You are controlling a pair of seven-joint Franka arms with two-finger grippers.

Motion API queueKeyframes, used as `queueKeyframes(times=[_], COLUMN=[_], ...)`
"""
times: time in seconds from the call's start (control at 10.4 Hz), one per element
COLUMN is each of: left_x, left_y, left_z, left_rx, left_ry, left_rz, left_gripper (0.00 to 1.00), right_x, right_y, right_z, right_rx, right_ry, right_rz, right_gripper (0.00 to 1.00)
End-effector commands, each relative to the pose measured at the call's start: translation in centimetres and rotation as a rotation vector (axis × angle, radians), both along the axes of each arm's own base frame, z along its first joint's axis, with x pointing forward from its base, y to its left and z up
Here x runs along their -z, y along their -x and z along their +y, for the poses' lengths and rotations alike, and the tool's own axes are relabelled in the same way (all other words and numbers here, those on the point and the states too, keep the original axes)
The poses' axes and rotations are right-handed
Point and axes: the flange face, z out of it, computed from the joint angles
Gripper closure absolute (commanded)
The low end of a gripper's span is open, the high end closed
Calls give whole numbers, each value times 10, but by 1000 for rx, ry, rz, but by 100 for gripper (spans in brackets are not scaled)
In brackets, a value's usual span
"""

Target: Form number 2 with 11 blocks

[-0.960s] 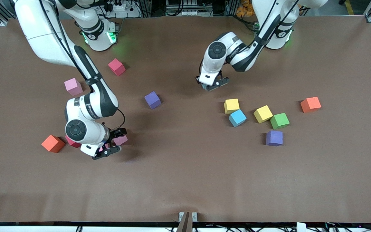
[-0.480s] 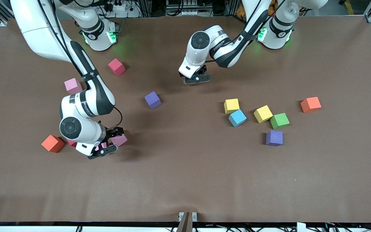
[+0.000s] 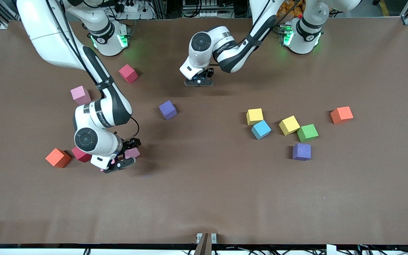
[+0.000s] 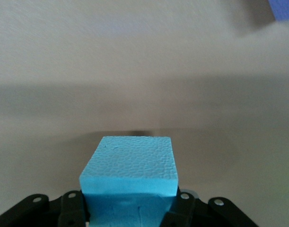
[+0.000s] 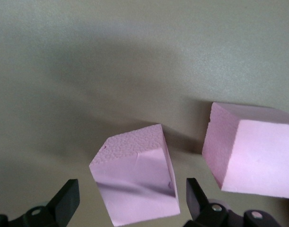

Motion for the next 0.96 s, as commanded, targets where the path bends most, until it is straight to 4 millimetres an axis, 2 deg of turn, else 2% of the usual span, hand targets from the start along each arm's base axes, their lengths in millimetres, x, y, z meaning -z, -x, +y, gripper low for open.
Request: queueKeyframes(times=[0.0, 0.38, 0.48, 0.67, 0.77, 0.86], left_x=[8, 20, 27, 39, 37, 37], left_y=[12, 22, 11, 5, 2, 0], left_z=[-8, -4, -1, -1, -2, -4], left_rx=[54, 78, 52, 25, -10, -34], left_ry=[-28, -92, -102, -117, -119, -120], left_rz=[13, 51, 50, 58, 57, 56], left_gripper=[71, 71, 71, 71, 67, 42], right_x=[9, 20, 22, 22, 23, 28], right_y=[3, 7, 8, 9, 7, 7], right_z=[1, -7, -7, 0, -2, -1], right_rx=[-1, 7, 7, -3, -3, -4], right_ry=[-7, 0, 0, -1, -2, -4], right_rz=[-12, 7, 8, 7, -5, -10], right_gripper=[0, 0, 0, 0, 0, 0])
